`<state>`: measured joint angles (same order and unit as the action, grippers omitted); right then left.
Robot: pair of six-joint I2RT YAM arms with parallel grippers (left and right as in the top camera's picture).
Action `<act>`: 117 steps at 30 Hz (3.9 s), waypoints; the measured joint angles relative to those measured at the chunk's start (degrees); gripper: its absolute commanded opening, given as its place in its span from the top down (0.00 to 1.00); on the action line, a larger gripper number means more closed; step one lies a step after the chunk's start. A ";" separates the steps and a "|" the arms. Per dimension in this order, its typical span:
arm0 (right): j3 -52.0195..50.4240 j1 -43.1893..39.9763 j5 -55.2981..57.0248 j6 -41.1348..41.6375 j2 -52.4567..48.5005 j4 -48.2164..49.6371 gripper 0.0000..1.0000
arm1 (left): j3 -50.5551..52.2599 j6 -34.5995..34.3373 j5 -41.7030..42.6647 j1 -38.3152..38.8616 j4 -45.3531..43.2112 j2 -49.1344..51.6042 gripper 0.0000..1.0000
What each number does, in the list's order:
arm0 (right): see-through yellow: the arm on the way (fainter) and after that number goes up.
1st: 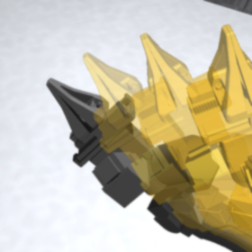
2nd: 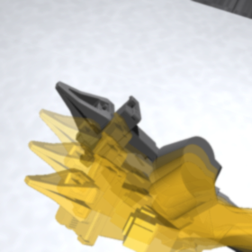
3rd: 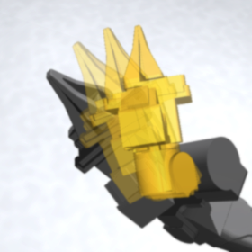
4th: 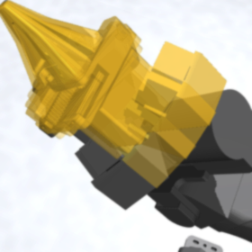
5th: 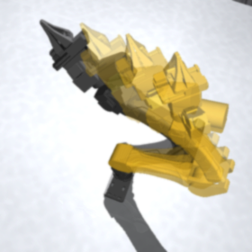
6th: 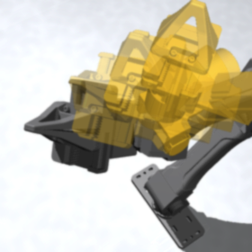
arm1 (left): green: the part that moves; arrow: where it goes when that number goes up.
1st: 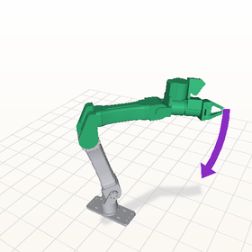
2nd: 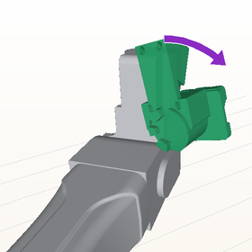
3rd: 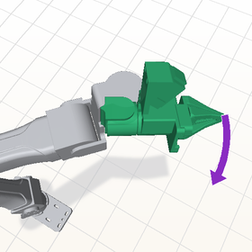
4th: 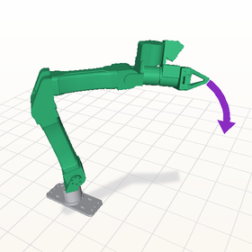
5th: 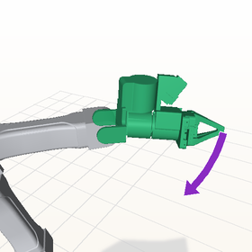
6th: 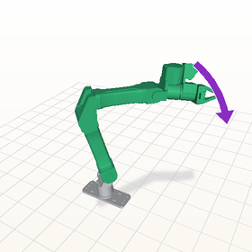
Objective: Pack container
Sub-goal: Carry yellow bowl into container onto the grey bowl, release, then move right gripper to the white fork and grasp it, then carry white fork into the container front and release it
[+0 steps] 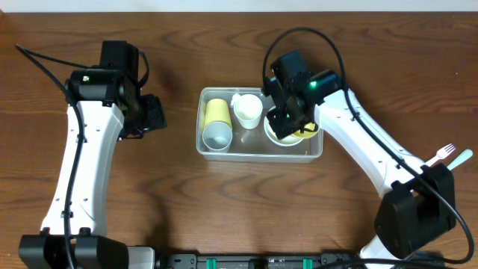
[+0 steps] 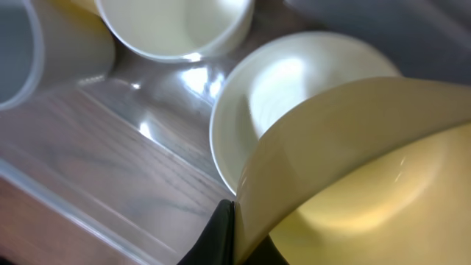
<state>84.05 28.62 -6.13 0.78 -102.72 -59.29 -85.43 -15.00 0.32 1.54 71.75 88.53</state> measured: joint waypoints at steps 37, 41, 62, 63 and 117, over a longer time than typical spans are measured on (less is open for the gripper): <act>5.38 -12.31 13.90 16.26 9.07 1.14 0.13 | 0.00 0.00 0.15 0.00 -0.02 0.00 0.29; 7.45 -25.79 13.55 20.37 17.84 -0.72 0.12 | 0.00 0.00 0.17 0.00 -0.02 0.00 0.29; -0.42 -61.61 7.54 22.32 -2.99 -1.60 0.07 | 0.00 0.00 0.20 0.00 0.00 0.00 0.29; -0.42 -61.94 7.43 22.12 -4.15 -1.40 0.07 | 0.00 0.00 0.20 0.00 0.00 0.00 0.29; -7.34 -63.45 7.02 17.49 -13.57 9.64 0.77 | 0.00 0.00 0.20 0.00 0.13 0.00 0.29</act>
<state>76.71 -34.83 0.89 18.26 -116.29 -49.65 -85.43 -15.00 0.51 1.54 71.88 88.53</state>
